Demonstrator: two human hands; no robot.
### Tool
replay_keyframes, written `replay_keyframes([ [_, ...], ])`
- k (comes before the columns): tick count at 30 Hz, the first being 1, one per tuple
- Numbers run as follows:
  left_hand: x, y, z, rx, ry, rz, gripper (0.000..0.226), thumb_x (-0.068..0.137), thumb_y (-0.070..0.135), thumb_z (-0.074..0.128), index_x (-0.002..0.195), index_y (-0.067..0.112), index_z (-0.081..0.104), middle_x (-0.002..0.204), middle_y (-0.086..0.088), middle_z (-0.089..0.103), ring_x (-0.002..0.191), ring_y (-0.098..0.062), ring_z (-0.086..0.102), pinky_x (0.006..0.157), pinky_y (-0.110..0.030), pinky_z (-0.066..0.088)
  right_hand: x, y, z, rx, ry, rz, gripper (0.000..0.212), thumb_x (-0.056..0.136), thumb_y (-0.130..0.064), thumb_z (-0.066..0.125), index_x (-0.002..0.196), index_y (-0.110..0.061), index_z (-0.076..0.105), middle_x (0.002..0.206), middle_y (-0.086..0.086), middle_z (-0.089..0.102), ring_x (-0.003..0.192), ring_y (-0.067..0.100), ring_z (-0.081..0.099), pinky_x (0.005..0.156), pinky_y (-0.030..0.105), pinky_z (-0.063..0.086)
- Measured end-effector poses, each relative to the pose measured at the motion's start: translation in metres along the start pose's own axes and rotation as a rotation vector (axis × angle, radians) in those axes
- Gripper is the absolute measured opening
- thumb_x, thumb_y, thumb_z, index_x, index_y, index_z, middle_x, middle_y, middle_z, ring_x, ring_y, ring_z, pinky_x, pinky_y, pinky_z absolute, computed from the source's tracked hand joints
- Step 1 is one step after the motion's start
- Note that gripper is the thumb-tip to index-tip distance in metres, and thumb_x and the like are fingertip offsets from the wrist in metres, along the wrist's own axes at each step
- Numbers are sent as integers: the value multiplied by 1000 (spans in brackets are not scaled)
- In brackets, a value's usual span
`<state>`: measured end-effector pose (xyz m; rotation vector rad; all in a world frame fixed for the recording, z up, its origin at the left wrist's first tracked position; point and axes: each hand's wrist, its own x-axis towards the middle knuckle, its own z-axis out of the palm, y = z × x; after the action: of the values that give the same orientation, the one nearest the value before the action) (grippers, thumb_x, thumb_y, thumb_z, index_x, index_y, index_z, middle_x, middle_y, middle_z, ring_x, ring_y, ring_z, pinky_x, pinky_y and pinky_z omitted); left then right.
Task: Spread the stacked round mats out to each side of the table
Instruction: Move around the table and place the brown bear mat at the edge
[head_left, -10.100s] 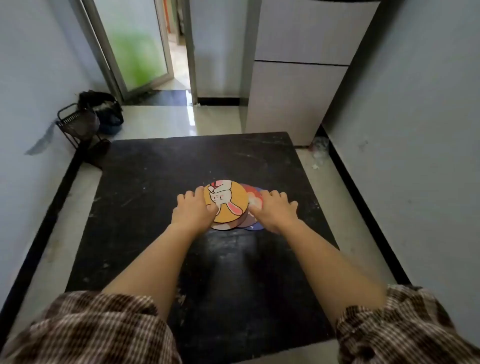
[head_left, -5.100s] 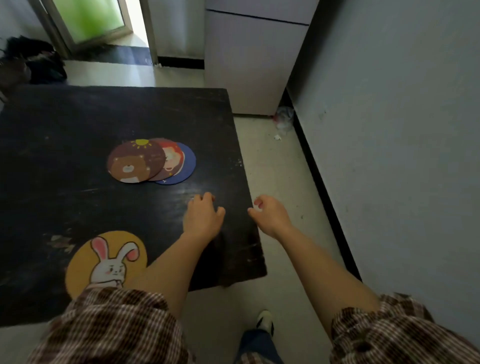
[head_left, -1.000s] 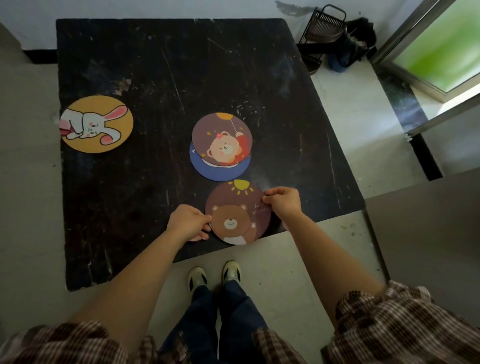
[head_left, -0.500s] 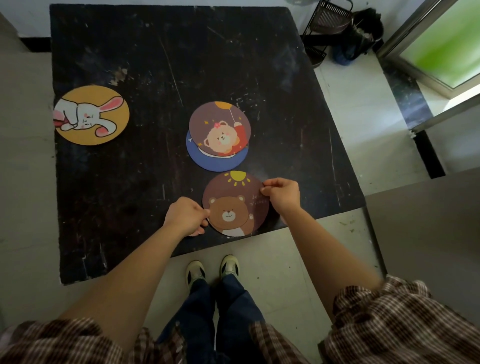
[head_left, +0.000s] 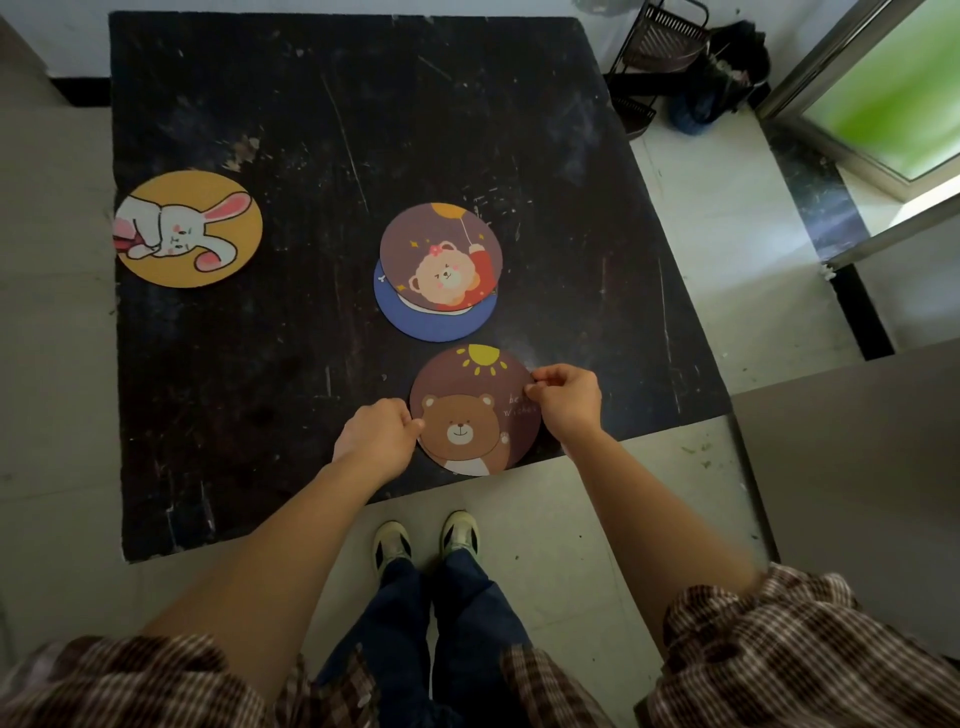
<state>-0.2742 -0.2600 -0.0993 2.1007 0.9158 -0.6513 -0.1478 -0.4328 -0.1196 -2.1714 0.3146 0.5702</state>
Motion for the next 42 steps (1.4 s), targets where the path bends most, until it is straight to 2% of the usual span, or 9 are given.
replay_keyframes([
  [10,3,-2,9,-2,72,-3,26,95,35,49,95,11,60,96,-14,68,87,-32,65,81,-46,54,1,3,3,21,30,1,10,80,-5,69,87,-12,69,74,0,65,66,6,56,68,27,46],
  [19,7,-1,10,5,105,-10,25,96,34,49,97,11,59,95,-14,68,85,-30,66,80,-45,55,3,4,5,-3,41,-12,11,80,-6,69,90,-11,69,78,2,66,70,12,58,71,29,49],
  [26,8,-4,9,28,150,-37,25,92,40,54,87,15,55,88,-10,66,80,-26,64,66,-36,51,0,6,3,-96,29,-65,13,80,-10,70,91,-12,64,80,1,62,69,14,56,63,25,44],
  [29,8,4,3,57,210,-1,26,92,41,53,91,15,53,87,-8,64,77,-24,61,63,-35,49,-2,6,-5,-115,22,-101,17,80,-17,72,94,-13,62,84,0,61,75,15,56,66,25,41],
  [31,8,17,1,52,267,66,23,92,38,52,93,15,51,91,-8,61,74,-22,57,58,-33,43,-1,6,-15,-161,11,-154,22,80,-20,71,99,-12,63,90,-2,60,81,15,55,70,26,41],
  [33,9,36,2,73,287,129,21,93,34,51,102,15,50,106,-9,56,86,-24,55,64,-35,42,3,5,-31,-233,-9,-203,28,81,-25,70,105,-12,62,100,1,61,86,16,55,72,27,40],
  [36,11,71,11,151,280,201,30,94,33,50,116,13,47,121,-12,48,107,-29,50,78,-40,47,16,1,-59,-327,-44,-247,36,83,-31,67,113,-13,59,111,6,63,95,21,58,75,29,42],
  [42,13,157,59,154,283,258,36,91,31,50,121,12,47,126,-15,45,118,-34,42,92,-46,41,56,1,-132,-486,-87,-349,43,84,-36,63,119,-13,54,119,13,59,107,30,56,85,36,45],
])
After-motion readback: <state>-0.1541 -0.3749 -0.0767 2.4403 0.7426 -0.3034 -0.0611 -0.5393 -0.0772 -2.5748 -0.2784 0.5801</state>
